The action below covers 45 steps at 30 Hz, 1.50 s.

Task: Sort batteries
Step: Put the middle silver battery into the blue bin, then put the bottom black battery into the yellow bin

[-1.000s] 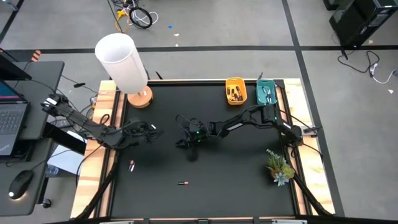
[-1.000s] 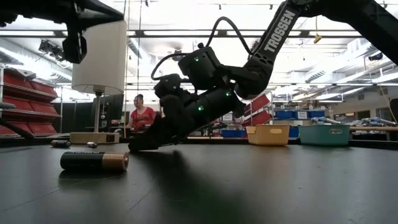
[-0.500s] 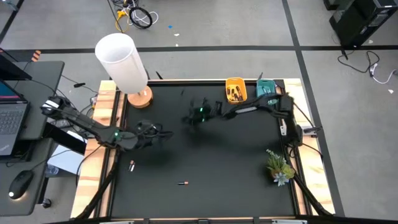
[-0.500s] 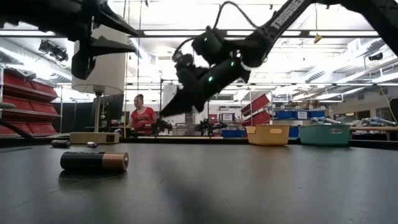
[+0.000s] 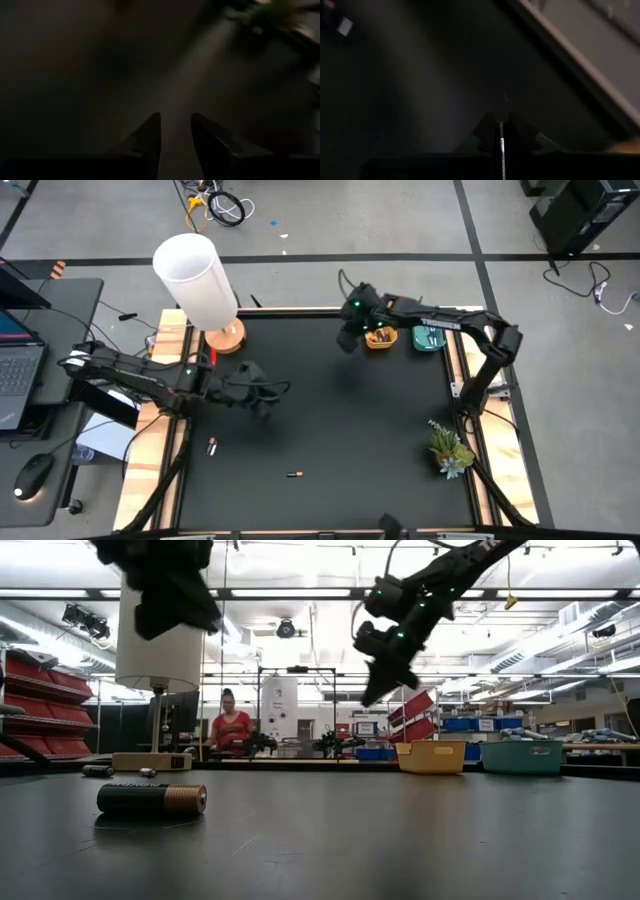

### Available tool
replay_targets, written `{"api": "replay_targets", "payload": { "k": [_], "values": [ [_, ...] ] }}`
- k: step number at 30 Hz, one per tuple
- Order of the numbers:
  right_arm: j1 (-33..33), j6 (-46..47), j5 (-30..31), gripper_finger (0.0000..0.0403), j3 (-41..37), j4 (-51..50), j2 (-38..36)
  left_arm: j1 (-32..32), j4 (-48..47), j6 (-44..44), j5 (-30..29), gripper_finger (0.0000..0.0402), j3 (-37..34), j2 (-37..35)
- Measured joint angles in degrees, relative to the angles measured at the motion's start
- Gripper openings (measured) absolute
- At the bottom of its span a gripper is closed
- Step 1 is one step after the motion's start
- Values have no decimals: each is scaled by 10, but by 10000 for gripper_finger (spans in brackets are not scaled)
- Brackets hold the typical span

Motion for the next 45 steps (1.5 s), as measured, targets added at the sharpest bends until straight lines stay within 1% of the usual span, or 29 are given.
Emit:
{"api": "replay_targets", "payload": {
  "k": [3,6,9,12,14,16,19,22,25,27,29,31,32,34,36,37,38,40,43,45],
  "values": [
    [-26,23,-8,27,0,-77,-20,3,61,33,47,112,0,0],
    [-54,38,-14,27,0,-138,-42,3,117,52,60,107,0,-1],
    [-85,50,-14,27,0,-192,-53,12,137,64,52,104,0,0],
    [-123,70,-13,27,0,-258,-54,34,119,60,29,101,0,11],
    [-147,72,8,27,0,-301,-52,53,123,44,14,101,0,26],
    [-168,72,39,27,0,-333,-52,69,130,49,12,101,0,38],
    [-198,71,69,27,0,-382,-52,76,142,53,-2,102,7,60],
    [-225,71,91,27,0,-422,-52,82,143,53,-3,114,14,77],
    [-243,65,115,29,0,-449,-52,84,142,65,-1,140,25,89],
    [-251,56,141,41,0,-454,-51,85,145,69,1,161,32,98],
    [-255,38,161,63,0,-458,-51,90,134,73,2,180,39,105],
    [-256,21,165,90,0,-457,-51,97,103,73,1,191,64,108],
    [-256,15,165,104,0,-457,-51,101,64,73,-2,192,81,109],
    [-256,6,164,130,0,-454,-51,109,-6,89,-14,187,123,112],
    [-257,0,162,150,0,-452,-51,118,-74,135,-12,174,161,114],
    [-257,-4,162,158,3,-456,-51,124,-97,160,3,166,180,114],
    [-257,-7,159,165,8,-459,-53,133,-112,182,30,158,199,114],
    [-244,-9,145,172,17,-445,-65,148,-158,209,100,144,228,115],
    [-197,-39,108,174,20,-372,-108,161,-208,214,193,129,254,120],
    [-161,-44,66,170,20,-299,-139,159,-256,218,217,124,263,122]
  ]
}}
